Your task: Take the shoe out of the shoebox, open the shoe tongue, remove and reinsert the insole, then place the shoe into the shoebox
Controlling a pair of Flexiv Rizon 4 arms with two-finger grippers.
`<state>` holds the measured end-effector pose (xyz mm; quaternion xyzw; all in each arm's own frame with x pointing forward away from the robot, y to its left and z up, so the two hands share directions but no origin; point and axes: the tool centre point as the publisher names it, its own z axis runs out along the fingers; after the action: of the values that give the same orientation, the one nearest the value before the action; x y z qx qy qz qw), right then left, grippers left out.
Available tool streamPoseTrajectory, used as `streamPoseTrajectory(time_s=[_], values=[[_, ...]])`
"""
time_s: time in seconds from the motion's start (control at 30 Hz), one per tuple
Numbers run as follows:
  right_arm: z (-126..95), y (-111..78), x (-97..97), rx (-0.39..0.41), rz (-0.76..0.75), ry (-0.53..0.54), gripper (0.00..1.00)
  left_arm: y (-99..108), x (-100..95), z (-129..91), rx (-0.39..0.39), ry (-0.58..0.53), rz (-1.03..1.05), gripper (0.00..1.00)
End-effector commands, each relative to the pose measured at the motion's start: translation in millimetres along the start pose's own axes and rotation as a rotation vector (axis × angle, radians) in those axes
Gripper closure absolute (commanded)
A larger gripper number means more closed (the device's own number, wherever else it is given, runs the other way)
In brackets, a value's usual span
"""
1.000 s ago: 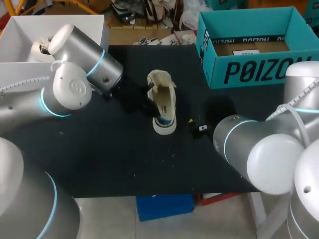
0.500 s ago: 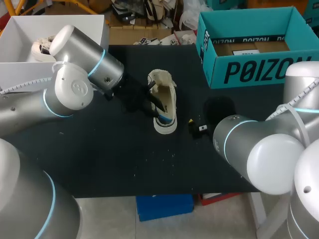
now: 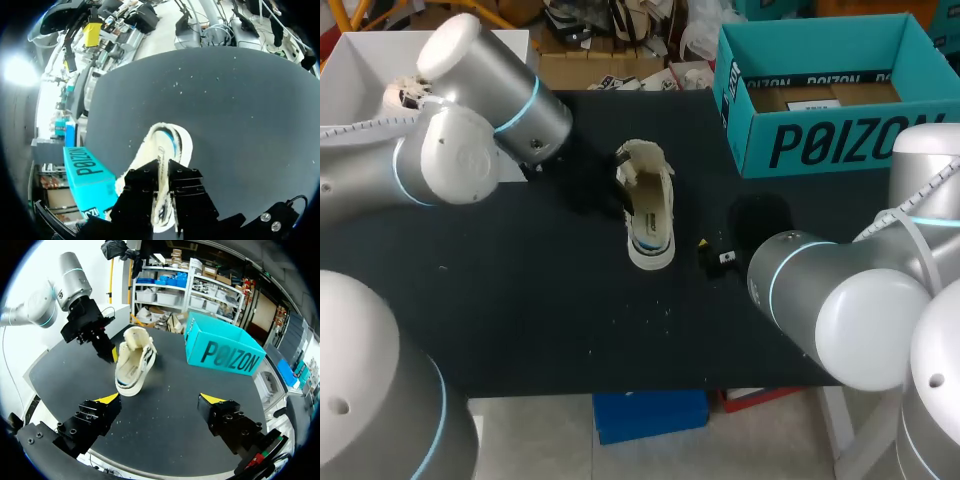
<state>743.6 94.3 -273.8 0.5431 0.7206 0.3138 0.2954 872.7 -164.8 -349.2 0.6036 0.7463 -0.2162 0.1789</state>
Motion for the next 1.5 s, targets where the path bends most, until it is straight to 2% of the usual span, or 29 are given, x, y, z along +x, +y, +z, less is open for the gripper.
streamPoseTrajectory(time_s=[0.03,0.67,0.7,0.77,0.9,0.93,0.97,1.0,1.07,1.17,1.2,1.4,1.5], values=[[0,-0.8,2.0,-0.002,0.002,-0.003,0.00,2,-8.5,18,0.013,0.146,-0.002,1.00],[0,-0.8,2.0,-0.002,0.002,-0.003,0.00,1,7.4,75,0.097,0.246,-0.012,1.00],[0,-0.8,2.0,-0.002,0.002,-0.003,0.00,-2,7.7,77,0.123,0.238,-0.012,1.00],[0,-0.8,2.0,-0.002,0.002,-0.003,0.00,-4,5.5,75,0.117,0.238,-0.003,1.00],[0,-0.8,2.0,-0.002,0.002,-0.003,0.00,-3,-7.2,48,0.133,0.125,-0.006,1.00],[0,-0.8,2.0,-0.002,0.002,-0.003,0.00,-6,-12.7,39,0.228,0.024,-0.035,1.00],[0,-0.8,2.0,-0.002,0.002,-0.003,0.00,-7,-17.0,30,0.236,-0.016,-0.033,1.00],[0,-0.8,2.0,-0.002,0.002,-0.003,0.00,-6,-20.2,22,0.194,-0.031,-0.022,1.00],[0,-0.8,2.0,-0.002,0.002,-0.003,0.00,-4,-25.7,6,0.277,-0.160,-0.065,1.00],[0,-0.8,2.0,-0.002,0.002,-0.003,0.00,3,-29.9,-15,0.267,-0.280,-0.101,1.00],[0,-0.8,2.0,-0.002,0.002,-0.003,0.00,6,-30.0,-20,0.262,-0.312,-0.114,1.00],[0,-0.8,2.0,-0.002,0.002,-0.003,0.00,36,-28.3,-58,0.099,-0.515,-0.204,1.00],[0,-0.8,2.0,-0.002,0.002,-0.003,0.00,53,-24.8,-68,0.031,-0.604,-0.264,1.00]])
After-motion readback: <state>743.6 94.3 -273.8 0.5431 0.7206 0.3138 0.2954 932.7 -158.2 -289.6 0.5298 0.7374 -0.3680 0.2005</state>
